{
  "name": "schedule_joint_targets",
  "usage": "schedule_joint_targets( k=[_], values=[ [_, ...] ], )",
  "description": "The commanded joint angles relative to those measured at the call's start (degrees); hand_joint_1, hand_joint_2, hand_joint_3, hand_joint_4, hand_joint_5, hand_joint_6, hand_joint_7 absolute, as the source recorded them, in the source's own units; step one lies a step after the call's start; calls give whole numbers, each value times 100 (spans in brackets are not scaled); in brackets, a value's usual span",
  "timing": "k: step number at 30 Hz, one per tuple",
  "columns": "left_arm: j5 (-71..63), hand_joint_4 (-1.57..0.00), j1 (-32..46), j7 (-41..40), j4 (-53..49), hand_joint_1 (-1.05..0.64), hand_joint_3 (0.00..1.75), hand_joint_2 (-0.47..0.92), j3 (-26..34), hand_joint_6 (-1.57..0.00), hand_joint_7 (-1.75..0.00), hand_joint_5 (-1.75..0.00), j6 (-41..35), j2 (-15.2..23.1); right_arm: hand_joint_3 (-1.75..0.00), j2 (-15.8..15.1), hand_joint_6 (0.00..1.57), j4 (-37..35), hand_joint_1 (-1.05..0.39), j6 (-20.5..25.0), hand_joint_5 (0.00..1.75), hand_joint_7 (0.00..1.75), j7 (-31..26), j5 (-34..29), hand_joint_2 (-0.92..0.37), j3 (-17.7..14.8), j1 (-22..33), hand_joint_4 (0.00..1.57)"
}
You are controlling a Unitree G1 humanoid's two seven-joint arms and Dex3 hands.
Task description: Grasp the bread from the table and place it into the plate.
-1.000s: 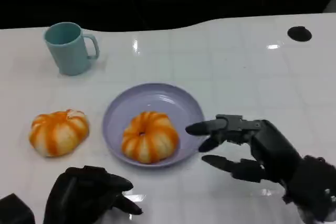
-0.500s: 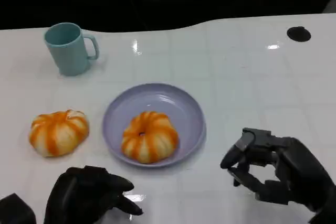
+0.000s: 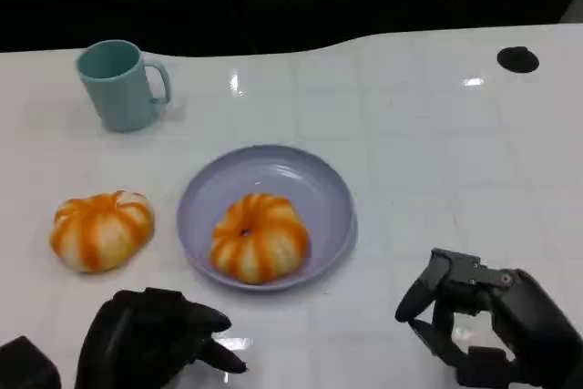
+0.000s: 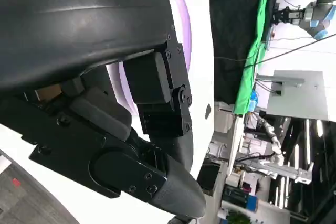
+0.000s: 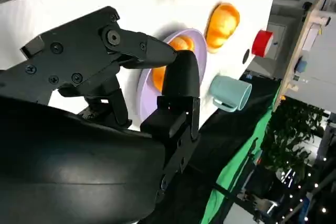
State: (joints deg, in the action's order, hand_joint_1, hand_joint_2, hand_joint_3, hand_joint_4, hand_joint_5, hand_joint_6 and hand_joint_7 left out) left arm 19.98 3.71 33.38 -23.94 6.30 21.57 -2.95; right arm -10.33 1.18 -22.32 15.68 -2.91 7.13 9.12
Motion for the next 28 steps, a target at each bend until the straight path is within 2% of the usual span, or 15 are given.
schedule_joint_targets(
  k=[1,6,12,28],
  values=[
    [27,-157,33,-27,39,-105,0,75,30,-157,-15,-37,-2,65,-88,-18,65,-452,-21,-522,175,144,-112,-43,-65,-72,-115,75],
    [7,-157,46,-23,38,-105,0,75,12,-157,-15,-37,37,69,-90,-62,64,-932,-23,-995,175,144,-61,-13,-64,-66,-306,77],
    [24,-157,58,-34,67,-105,0,76,15,-157,-15,-37,16,61,-91,-61,65,-1268,-23,-1218,175,144,-110,-107,-63,-62,-443,81],
    [55,-157,18,10,1,-105,0,75,60,-157,-15,-37,23,103,-92,29,65,-1273,-22,-1222,175,144,-131,-138,-63,-21,-459,79]
  ],
)
